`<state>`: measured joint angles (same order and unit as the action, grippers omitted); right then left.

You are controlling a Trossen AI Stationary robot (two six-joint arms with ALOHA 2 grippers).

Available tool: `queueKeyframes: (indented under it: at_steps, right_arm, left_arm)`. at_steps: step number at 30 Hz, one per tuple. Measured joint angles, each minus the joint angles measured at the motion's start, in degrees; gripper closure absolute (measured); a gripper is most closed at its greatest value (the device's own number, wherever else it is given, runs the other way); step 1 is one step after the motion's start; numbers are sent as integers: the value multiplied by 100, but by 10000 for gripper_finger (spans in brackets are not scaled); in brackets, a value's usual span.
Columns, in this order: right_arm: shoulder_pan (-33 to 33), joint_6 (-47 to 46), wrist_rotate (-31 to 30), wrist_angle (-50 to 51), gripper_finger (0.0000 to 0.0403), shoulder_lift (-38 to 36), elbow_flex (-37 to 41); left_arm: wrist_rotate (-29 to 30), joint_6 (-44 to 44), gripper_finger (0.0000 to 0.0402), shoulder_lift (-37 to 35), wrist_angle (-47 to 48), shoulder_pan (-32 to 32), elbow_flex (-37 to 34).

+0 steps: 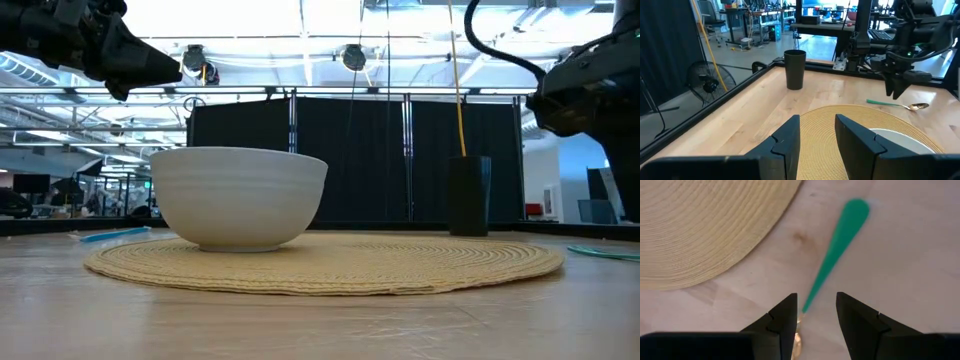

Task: Pick & Place Utensil
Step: Put the green spoon into the white bowl on the brown mat

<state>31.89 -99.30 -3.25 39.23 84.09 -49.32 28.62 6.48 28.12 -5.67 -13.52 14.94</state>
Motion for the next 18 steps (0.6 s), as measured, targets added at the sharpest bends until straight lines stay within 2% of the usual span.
queueKeyframes:
  at_steps: [18]
  right_arm:
    - [3,46,41,-186,273,329,2]
  left_arm:
    - [0,21,273,-2,19,0,0]
